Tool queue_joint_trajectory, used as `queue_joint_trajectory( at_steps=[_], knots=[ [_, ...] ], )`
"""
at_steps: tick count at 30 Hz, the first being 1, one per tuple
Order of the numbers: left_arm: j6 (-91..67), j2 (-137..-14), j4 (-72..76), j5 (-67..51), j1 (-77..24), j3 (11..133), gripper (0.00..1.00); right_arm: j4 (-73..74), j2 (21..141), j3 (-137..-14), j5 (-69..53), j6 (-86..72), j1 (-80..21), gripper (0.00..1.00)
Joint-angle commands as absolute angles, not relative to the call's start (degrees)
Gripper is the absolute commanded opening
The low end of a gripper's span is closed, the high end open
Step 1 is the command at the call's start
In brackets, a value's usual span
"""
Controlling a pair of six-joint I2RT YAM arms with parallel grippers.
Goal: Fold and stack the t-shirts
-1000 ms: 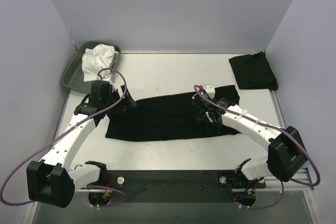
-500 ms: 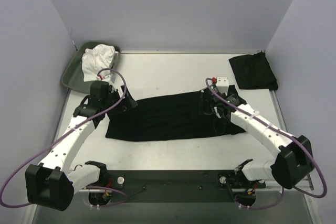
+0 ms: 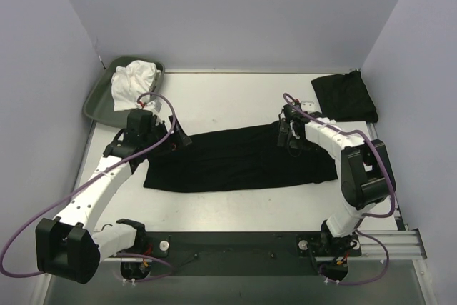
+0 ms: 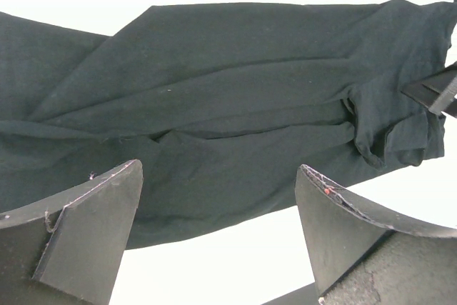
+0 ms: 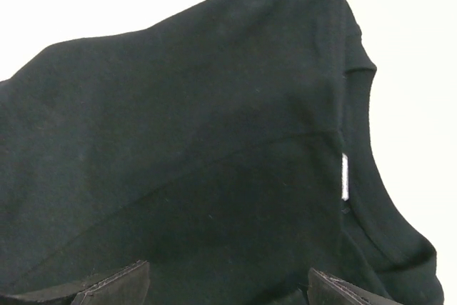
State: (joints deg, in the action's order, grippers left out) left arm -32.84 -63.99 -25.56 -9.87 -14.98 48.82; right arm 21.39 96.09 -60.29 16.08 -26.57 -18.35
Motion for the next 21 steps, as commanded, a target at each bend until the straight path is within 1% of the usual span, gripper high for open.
queue_joint_trajectory(
  at_steps=[1,7,21],
  knots=[
    [-34.0,-65.1,-21.2,-11.3,-16.1,49.2,0.97,21.6,96.9,-62.0,15.8,-25.7,-17.9,0.92],
    [-34.5,-65.9,-20.1,-11.3,-17.1,49.2,0.97,20.5,93.8,-56.8,15.7,-26.4,-17.9,0.92],
    [-35.7,-66.7,-18.3,-11.3,-18.3,48.2,0.97,22.5,87.4,-50.2,16.7,-28.6,-19.9,0.91]
  ],
)
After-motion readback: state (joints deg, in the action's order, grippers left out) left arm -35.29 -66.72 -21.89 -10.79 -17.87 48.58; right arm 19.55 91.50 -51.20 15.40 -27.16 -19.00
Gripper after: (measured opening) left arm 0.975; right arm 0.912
